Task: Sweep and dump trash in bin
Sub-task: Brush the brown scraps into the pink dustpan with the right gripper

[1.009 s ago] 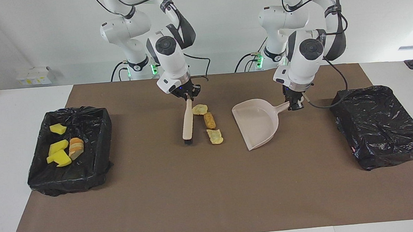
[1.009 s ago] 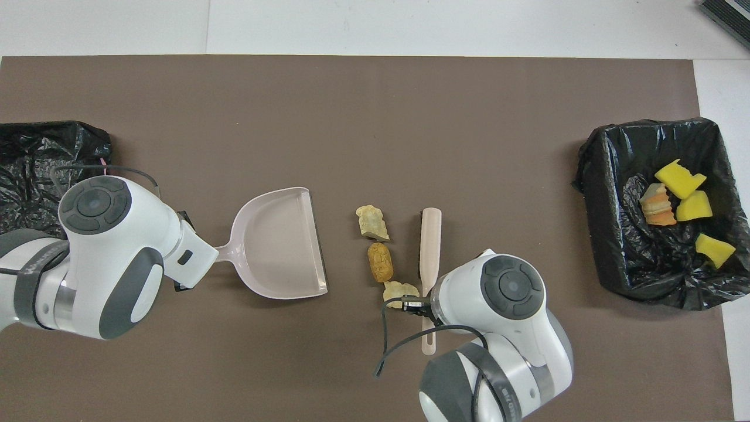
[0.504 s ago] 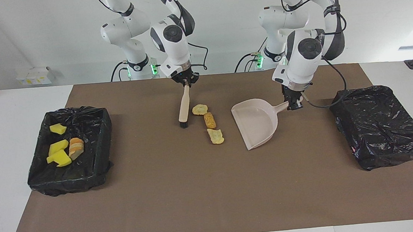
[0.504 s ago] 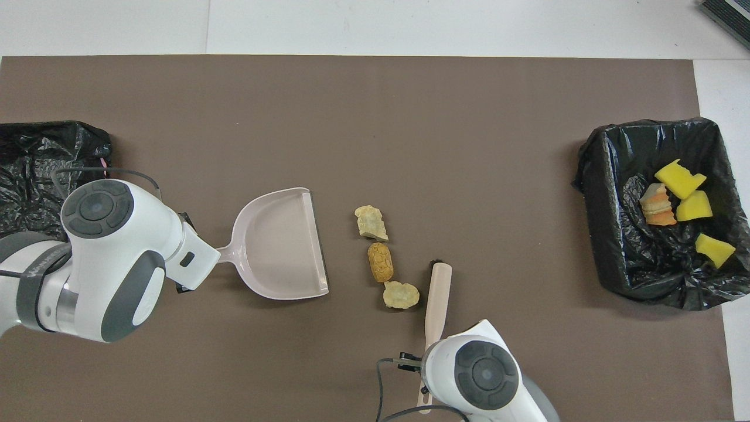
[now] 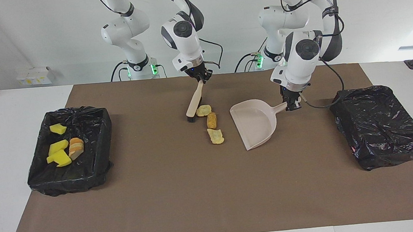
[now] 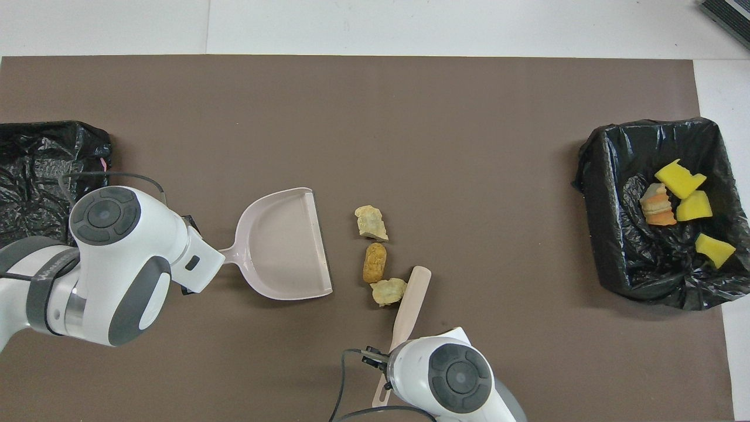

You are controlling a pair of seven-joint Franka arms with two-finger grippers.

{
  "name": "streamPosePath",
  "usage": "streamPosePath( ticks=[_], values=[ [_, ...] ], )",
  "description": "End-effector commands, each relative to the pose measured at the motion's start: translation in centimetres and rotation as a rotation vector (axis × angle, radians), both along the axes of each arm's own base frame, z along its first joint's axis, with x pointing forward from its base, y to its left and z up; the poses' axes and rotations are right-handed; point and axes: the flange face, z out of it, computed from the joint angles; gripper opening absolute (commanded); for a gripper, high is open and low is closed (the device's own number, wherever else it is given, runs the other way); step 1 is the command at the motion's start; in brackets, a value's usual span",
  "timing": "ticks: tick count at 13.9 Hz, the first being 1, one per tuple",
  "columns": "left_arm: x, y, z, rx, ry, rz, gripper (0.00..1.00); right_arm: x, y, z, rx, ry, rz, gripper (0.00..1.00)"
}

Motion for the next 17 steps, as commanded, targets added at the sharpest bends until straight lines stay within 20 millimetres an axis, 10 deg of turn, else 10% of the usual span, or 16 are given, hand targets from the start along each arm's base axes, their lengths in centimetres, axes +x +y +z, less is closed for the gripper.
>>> streamPosePath(
  ticks=[1,10,17],
  values=[
    [-1.1,-1.1,-0.7,0.008,-0.022,-0.008,0.0,4.6,4.4,-1.8,0.016,0.009,0.007,0.0],
    [-1.1,-1.1,-0.7,0.006,-0.026,0.032,0.0,7.8,10.5,0.0,0.121,-0.066,0.266,0.0],
    [-1.1,-1.3,-0.7,-0.024,-0.023,0.192,0.0,11.1,3.6,4.5,-0.03,-0.073,0.41,0.0]
  ],
)
